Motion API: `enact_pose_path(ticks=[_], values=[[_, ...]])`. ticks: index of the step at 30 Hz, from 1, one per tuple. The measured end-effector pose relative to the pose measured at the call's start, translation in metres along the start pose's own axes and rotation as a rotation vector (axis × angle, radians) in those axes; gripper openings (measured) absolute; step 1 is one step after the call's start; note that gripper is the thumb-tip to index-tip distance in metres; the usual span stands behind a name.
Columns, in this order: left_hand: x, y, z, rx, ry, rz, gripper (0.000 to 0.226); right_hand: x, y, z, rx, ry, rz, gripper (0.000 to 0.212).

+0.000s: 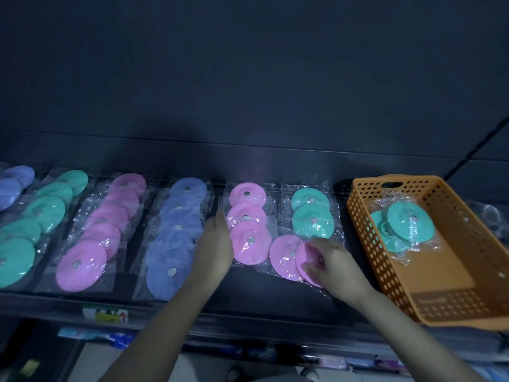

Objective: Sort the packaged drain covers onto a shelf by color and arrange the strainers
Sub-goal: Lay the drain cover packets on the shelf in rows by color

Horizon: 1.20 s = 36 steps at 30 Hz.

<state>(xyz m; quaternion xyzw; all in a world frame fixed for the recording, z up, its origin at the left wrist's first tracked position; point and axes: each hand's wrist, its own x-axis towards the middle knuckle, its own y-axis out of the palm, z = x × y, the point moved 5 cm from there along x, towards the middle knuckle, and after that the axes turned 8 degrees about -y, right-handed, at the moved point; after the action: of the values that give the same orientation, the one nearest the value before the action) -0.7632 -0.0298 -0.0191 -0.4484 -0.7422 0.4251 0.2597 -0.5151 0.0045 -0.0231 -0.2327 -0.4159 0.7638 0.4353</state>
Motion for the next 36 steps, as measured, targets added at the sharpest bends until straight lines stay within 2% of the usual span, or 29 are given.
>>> enact_pose_path(ticks=[2, 5, 8, 11, 13, 16, 21, 24, 28, 31, 35, 36], values=[[-0.004, 0.0, -0.01, 0.067, 0.127, -0.051, 0.052, -0.002, 0.0, 0.004, 0.003, -0.019, 0.013, 0.035], [-0.015, 0.006, -0.033, -0.012, 0.28, -0.025, 0.032, -0.006, 0.001, 0.003, 0.018, -0.007, -0.005, 0.043], [-0.02, 0.013, -0.045, -0.108, 0.181, 0.115, 0.034, -0.011, 0.0, -0.01, -0.052, 0.118, -0.025, 0.062], [-0.019, 0.015, -0.05, -0.034, 0.119, 0.12, 0.045, -0.018, 0.003, -0.025, -0.116, 0.298, 0.045, 0.089], [-0.02, 0.017, -0.052, 0.001, 0.109, 0.143, 0.044, -0.021, 0.003, -0.027, -0.152, 0.32, 0.071, 0.093], [-0.02, 0.021, -0.05, -0.043, 0.06, 0.188, 0.036, -0.02, -0.005, -0.022, -0.036, 0.337, -0.006, 0.072], [-0.025, 0.014, -0.048, -0.194, 0.049, 0.185, 0.01, -0.024, -0.012, -0.018, 0.564, 0.435, -0.184, 0.038], [-0.029, 0.009, -0.029, -0.241, -0.024, 0.202, 0.002, -0.021, -0.015, -0.013, 0.768, 0.469, -0.24, 0.018], [-0.029, 0.001, -0.002, -0.122, -0.066, 0.248, 0.006, -0.013, -0.008, -0.003, 0.859, 0.438, -0.189, 0.021], [-0.028, -0.007, 0.002, -0.085, -0.031, 0.206, 0.008, -0.006, 0.003, 0.008, 0.855, 0.424, -0.126, 0.02], [-0.026, -0.01, 0.005, -0.102, 0.017, 0.145, 0.032, 0.002, 0.01, 0.02, 0.848, 0.42, -0.085, 0.02], [-0.026, -0.009, 0.006, -0.103, 0.014, 0.141, 0.032, 0.003, 0.012, 0.022, 0.847, 0.424, -0.08, 0.019]])
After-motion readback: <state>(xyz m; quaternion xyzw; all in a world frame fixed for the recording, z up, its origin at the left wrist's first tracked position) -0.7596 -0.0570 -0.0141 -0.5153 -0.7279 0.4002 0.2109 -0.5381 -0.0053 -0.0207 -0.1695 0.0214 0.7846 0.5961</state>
